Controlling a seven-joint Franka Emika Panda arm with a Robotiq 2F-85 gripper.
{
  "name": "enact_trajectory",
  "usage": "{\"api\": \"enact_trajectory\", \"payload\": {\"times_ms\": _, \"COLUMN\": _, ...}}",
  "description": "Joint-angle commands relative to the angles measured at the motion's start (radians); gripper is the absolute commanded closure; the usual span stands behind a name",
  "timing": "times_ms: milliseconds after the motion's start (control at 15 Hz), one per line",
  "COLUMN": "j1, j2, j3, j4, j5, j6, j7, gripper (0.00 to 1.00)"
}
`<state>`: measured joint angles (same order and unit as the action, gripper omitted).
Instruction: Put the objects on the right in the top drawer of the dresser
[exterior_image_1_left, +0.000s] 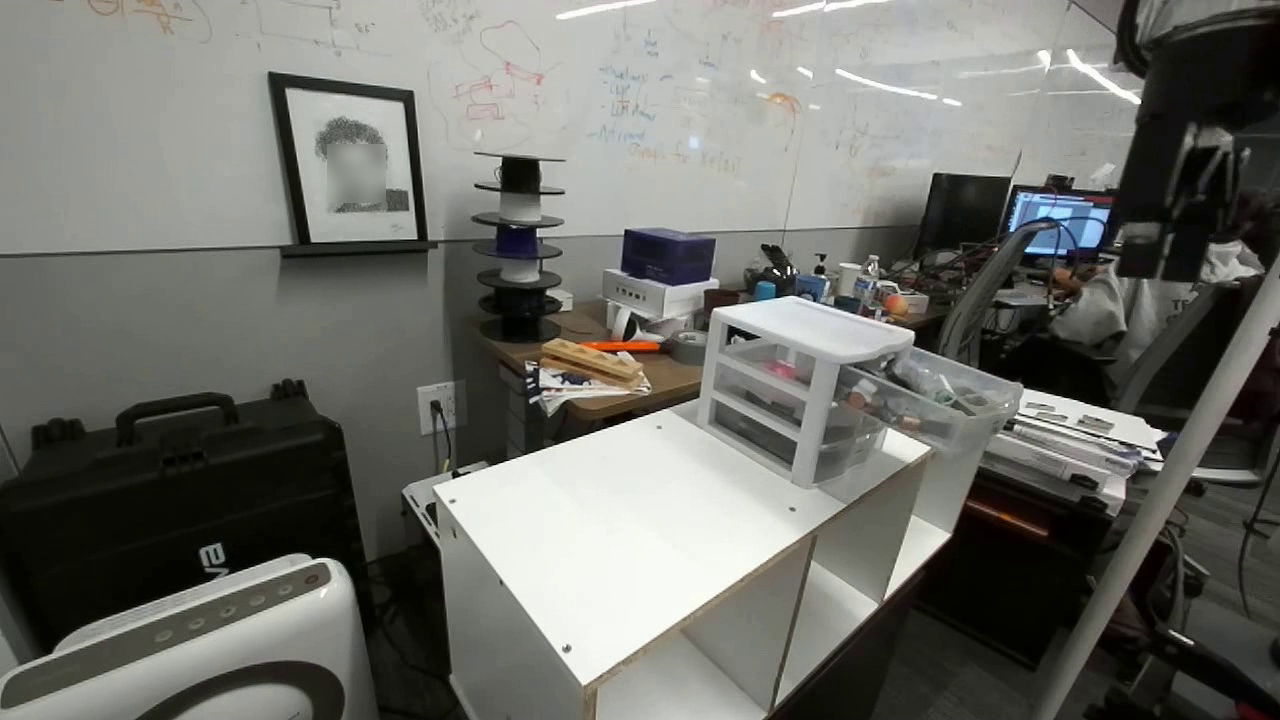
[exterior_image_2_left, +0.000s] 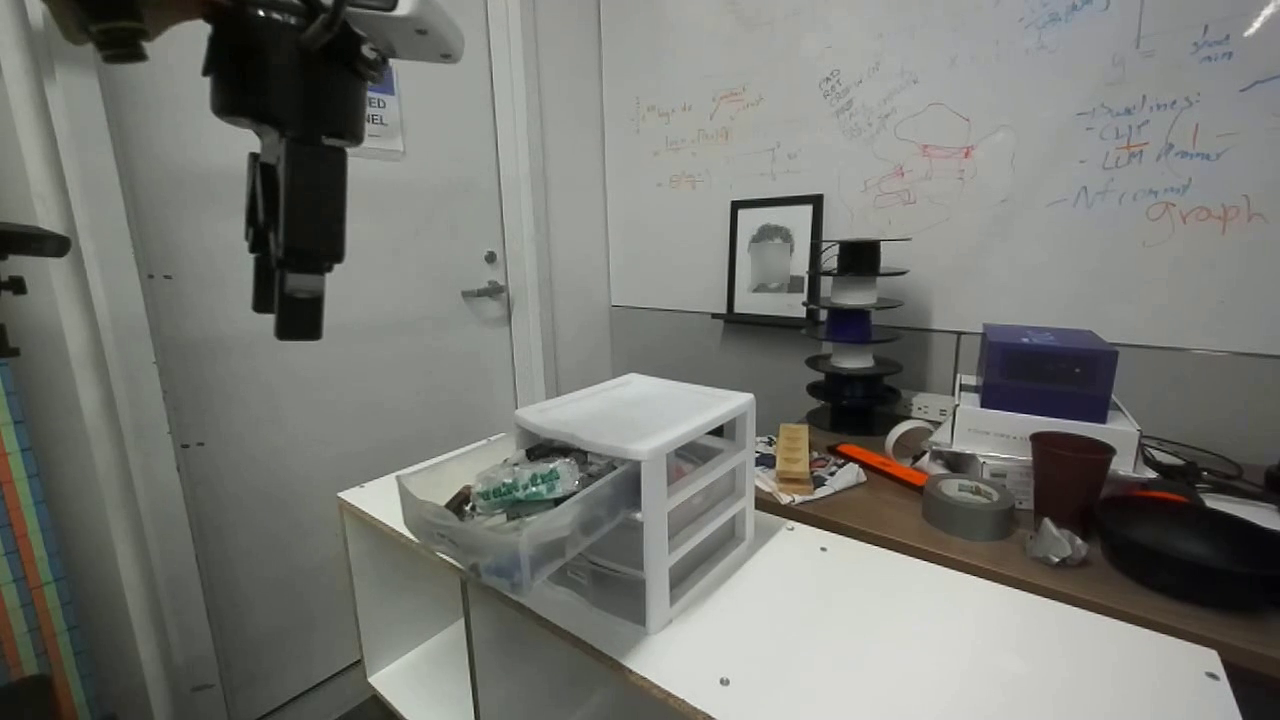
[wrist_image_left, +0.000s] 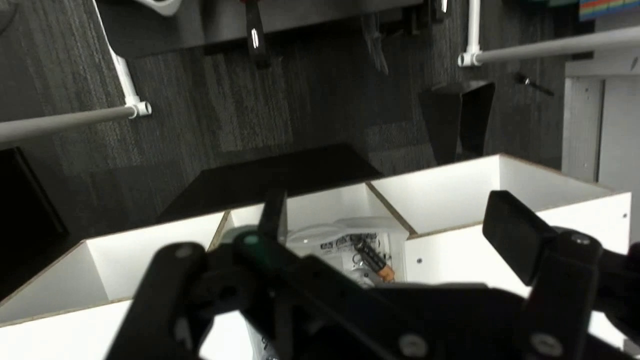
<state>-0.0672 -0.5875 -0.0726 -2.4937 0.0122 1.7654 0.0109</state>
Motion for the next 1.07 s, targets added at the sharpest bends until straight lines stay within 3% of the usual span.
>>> {"api": "enact_trajectory", "payload": {"times_ms": 0, "j1": -0.004, "j2": -0.018, "j3": -0.024, "j4": -0.051, "j5": -0.041, "j6": -0.03, "j7": -0.099, "gripper": 0.0}}
{"api": "enact_trajectory", "payload": {"times_ms": 400, "j1": -0.045, "j2": 0.094, "j3": -0.089, "j4": -0.158, "j5": -0.18, "j6": 0.148, "j7": -0.191, "gripper": 0.0}}
{"api": "enact_trajectory", "payload": {"times_ms": 933, "j1": -0.049, "j2": 0.229, "j3": -0.1, "j4": -0.241, "j5": -0.211, "j6": 0.506, "j7": -0.247, "gripper": 0.0}}
{"api": "enact_trajectory", "payload": {"times_ms": 1000, "j1": -0.049, "j2": 0.251, "j3": -0.101, "j4": -0.242, "j5": -0.209, "j6": 0.546, "j7": -0.249, "gripper": 0.25}}
